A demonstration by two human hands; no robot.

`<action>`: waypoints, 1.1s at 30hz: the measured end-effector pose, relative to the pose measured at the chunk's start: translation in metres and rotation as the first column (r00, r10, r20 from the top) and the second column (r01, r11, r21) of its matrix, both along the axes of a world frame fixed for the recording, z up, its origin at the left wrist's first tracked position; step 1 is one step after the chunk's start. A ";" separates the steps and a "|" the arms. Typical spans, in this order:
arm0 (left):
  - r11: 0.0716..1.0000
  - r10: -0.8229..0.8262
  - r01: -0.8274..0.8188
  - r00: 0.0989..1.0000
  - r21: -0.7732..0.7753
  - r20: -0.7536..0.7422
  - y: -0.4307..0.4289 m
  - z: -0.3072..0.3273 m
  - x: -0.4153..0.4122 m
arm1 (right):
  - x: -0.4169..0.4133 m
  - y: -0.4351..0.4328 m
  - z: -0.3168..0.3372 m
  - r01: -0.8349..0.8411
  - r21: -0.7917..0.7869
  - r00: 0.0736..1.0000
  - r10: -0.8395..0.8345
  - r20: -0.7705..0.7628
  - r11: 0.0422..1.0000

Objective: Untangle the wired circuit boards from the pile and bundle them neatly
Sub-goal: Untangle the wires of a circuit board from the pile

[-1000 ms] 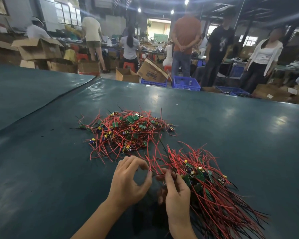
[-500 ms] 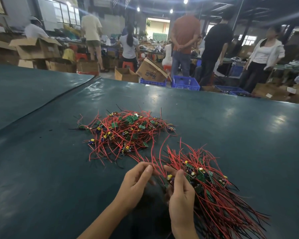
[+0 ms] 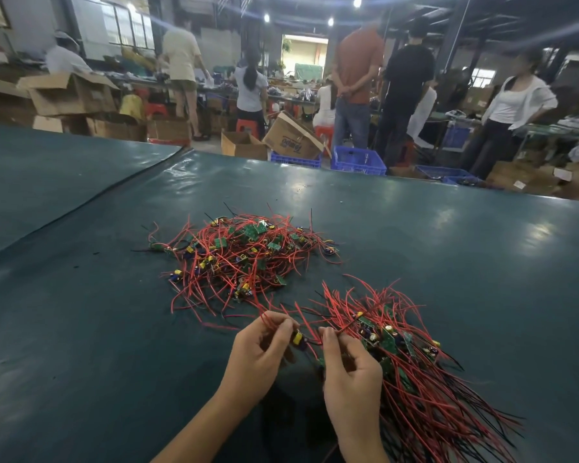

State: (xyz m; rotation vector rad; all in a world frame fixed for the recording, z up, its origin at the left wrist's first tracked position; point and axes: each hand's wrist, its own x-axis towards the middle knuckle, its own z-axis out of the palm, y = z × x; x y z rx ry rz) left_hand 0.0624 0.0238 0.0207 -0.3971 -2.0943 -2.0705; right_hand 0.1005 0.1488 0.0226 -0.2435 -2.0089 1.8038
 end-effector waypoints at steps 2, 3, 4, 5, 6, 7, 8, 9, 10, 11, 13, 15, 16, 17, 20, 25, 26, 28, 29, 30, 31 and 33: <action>0.996 -0.085 0.086 0.995 -0.009 0.050 -0.001 -0.001 0.001 | 0.000 -0.002 0.002 -0.024 -0.054 1.000 0.024 0.001 0.998; 0.991 -0.130 0.132 0.989 -0.033 0.067 -0.001 -0.002 0.001 | 0.000 -0.003 0.003 -0.042 -0.069 0.999 0.041 -0.007 0.997; 0.985 -0.154 0.159 0.986 -0.071 0.068 0.000 -0.004 0.002 | 0.000 -0.004 0.004 -0.062 -0.075 0.998 0.061 -0.015 0.995; 0.980 -0.163 0.169 0.985 -0.102 0.062 0.000 -0.004 0.002 | 0.000 -0.005 0.005 -0.080 -0.076 0.997 0.079 -0.021 0.994; 0.979 -0.160 0.165 0.986 -0.121 0.051 -0.001 -0.004 0.002 | 0.000 -0.006 0.005 -0.090 -0.079 0.996 0.089 -0.023 0.993; 0.980 -0.153 0.158 0.987 -0.119 0.050 -0.001 -0.004 0.002 | 0.001 -0.007 0.006 -0.092 -0.082 0.996 0.090 -0.022 0.992; 0.982 -0.150 0.155 0.987 -0.103 0.057 -0.003 -0.003 0.001 | 0.001 -0.007 0.006 -0.085 -0.084 0.996 0.084 -0.019 0.993; 0.983 -0.155 0.161 0.986 -0.087 0.069 -0.004 -0.003 0.000 | 0.001 -0.008 0.005 -0.073 -0.084 0.997 0.072 -0.014 0.994; 0.982 -0.163 0.169 0.984 -0.082 0.077 -0.005 -0.003 0.000 | 0.001 -0.008 0.005 -0.060 -0.085 0.998 0.059 -0.010 0.995; 0.980 -0.170 0.177 0.982 -0.086 0.083 -0.006 -0.003 0.000 | 0.000 -0.008 0.005 -0.047 -0.088 0.999 0.047 -0.005 0.995; 0.978 -0.180 0.188 0.980 -0.091 0.082 -0.005 -0.004 0.000 | -0.001 -0.008 0.004 -0.041 -0.105 0.999 0.042 0.004 0.994; 0.982 -0.177 0.181 0.982 -0.060 0.073 -0.004 -0.003 0.001 | -0.001 -0.010 0.005 -0.083 -0.130 0.996 0.087 0.020 0.988; 0.984 -0.171 0.174 0.983 -0.036 0.070 -0.004 -0.003 0.001 | 0.000 -0.011 0.005 -0.116 -0.136 0.992 0.121 0.030 0.984; 0.986 -0.164 0.165 0.984 -0.020 0.070 -0.004 -0.003 0.001 | 0.000 -0.013 0.004 -0.140 -0.131 0.988 0.147 0.041 0.981; 0.992 -0.126 0.126 0.990 0.008 0.068 -0.005 -0.004 0.000 | 0.000 -0.016 0.002 -0.145 -0.120 0.987 0.152 0.052 0.982; 0.998 -0.022 0.019 0.999 0.055 0.048 -0.001 -0.002 -0.001 | -0.004 -0.016 0.009 -0.085 -0.315 0.994 0.103 0.039 0.945; 0.996 0.001 -0.007 0.998 0.087 0.063 -0.001 0.000 -0.002 | -0.006 -0.013 0.012 -0.048 -0.367 0.997 0.066 0.035 0.929; 0.984 0.042 -0.056 0.995 0.169 0.089 -0.003 0.004 -0.004 | -0.009 -0.002 0.019 0.016 -0.466 1.000 -0.011 0.013 0.884; 0.976 0.056 -0.074 0.994 0.207 0.095 -0.005 0.006 -0.005 | -0.011 0.005 0.022 0.039 -0.517 0.999 -0.050 -0.007 0.855; 0.969 0.061 -0.083 0.993 0.235 0.098 -0.007 0.008 -0.005 | -0.011 0.011 0.024 0.051 -0.557 0.996 -0.081 -0.030 0.829; 0.965 0.059 -0.081 0.994 0.249 0.097 -0.007 0.010 -0.005 | -0.011 0.015 0.026 0.052 -0.580 0.994 -0.099 -0.050 0.813; 0.963 0.052 -0.075 0.994 0.260 0.094 -0.006 0.012 -0.003 | -0.011 0.017 0.027 0.054 -0.585 0.992 -0.110 -0.062 0.809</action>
